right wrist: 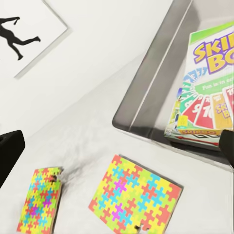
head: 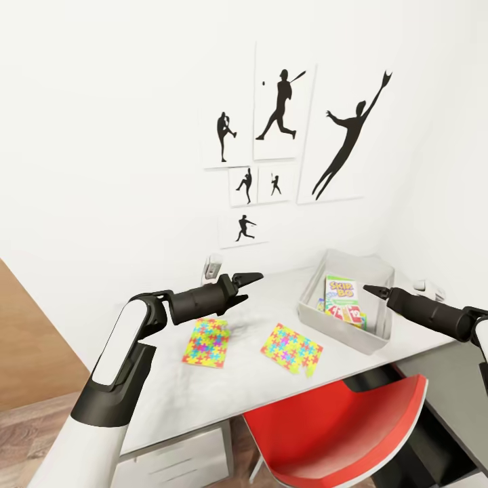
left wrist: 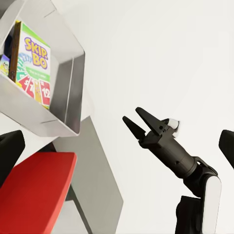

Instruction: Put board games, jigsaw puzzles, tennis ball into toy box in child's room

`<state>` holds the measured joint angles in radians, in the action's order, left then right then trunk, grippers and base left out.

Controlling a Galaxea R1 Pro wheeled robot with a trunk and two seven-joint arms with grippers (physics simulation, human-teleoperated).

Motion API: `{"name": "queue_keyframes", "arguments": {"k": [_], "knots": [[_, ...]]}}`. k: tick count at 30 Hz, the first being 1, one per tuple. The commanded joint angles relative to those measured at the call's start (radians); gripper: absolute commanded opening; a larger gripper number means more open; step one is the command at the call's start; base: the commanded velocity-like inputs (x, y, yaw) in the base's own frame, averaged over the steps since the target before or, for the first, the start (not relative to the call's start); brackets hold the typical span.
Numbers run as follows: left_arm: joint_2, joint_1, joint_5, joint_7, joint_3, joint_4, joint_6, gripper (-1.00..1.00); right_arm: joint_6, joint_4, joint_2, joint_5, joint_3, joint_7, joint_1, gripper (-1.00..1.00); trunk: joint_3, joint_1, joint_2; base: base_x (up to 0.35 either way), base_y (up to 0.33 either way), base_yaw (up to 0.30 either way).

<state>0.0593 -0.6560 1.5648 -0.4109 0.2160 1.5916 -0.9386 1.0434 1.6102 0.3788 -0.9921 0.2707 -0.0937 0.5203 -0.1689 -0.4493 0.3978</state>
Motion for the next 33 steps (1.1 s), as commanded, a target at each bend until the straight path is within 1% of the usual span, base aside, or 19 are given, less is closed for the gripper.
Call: {"name": "queue_keyframes", "arguments": {"k": [1,11,14,15,17,18,22,29,33], "knots": [[0.001,-0.001,0.010,-0.011,0.000,0.001,-0.002,1.00,0.004,0.000,0.001,-0.010,0.001,-0.010,0.001,1.00,-0.002,-0.001,0.002,0.025,-0.135,0.034],[0.001,-0.002,0.010,-0.011,0.001,0.001,-0.002,1.00,0.004,-0.022,0.000,-0.009,-0.004,-0.010,0.002,1.00,-0.002,-0.001,0.002,0.057,-0.207,0.016],[0.001,-0.002,0.010,-0.011,0.000,0.001,-0.002,1.00,0.004,-0.041,0.001,-0.007,-0.029,-0.011,0.002,1.00,-0.002,-0.001,0.002,0.089,-0.253,0.004],[0.001,-0.002,0.010,-0.011,0.000,0.001,-0.002,1.00,0.004,-0.041,0.001,-0.007,-0.029,-0.011,0.002,1.00,-0.002,-0.001,0.002,0.093,-0.256,0.003],[0.001,-0.002,0.010,-0.011,0.000,0.001,-0.002,1.00,0.004,-0.049,0.001,-0.002,-0.053,-0.011,0.003,1.00,-0.002,-0.001,0.002,0.094,-0.245,0.002],[0.001,-0.002,0.010,-0.011,0.000,0.001,-0.002,1.00,0.004,-0.049,0.001,-0.002,-0.053,-0.011,0.003,1.00,-0.002,-0.001,0.002,0.082,-0.202,0.001],[0.001,-0.002,0.010,-0.011,-0.001,0.001,-0.002,1.00,0.004,-0.058,0.001,0.002,-0.085,-0.011,0.005,1.00,-0.002,-0.001,0.002,0.060,-0.149,0.001],[0.001,-0.002,0.010,-0.011,-0.002,0.001,-0.002,1.00,0.004,-0.054,0.002,0.003,-0.103,-0.013,0.005,1.00,-0.002,-0.001,0.002,0.024,-0.060,0.000],[0.001,-0.002,0.010,-0.011,-0.002,0.001,-0.002,1.00,0.004,-0.052,0.002,0.003,-0.106,-0.014,0.006,1.00,-0.002,-0.001,0.002,0.006,-0.016,0.000]]}}
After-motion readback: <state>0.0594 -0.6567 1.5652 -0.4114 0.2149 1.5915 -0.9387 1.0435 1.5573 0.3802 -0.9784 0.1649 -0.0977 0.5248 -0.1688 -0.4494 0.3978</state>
